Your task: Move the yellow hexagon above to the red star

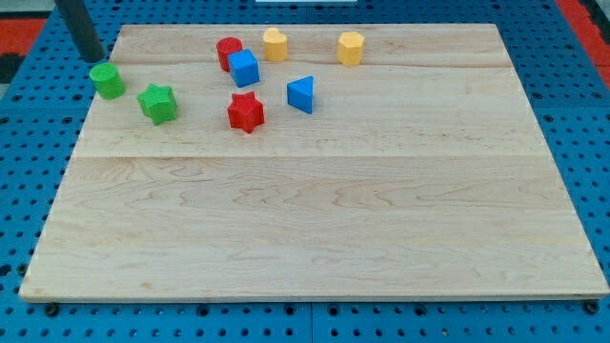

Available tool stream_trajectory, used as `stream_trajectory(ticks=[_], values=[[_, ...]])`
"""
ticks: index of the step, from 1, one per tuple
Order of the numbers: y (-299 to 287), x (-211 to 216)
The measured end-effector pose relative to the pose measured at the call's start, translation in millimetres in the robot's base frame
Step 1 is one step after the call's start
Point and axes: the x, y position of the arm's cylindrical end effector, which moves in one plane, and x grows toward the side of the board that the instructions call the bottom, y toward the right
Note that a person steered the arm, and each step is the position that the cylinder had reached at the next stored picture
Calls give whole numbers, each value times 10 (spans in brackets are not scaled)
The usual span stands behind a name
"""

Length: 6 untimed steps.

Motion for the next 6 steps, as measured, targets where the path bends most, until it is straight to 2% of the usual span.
stream_trajectory(ticks=[1, 2, 4, 6], values=[[-2, 418], [219, 535], [890, 379], [1057, 904]])
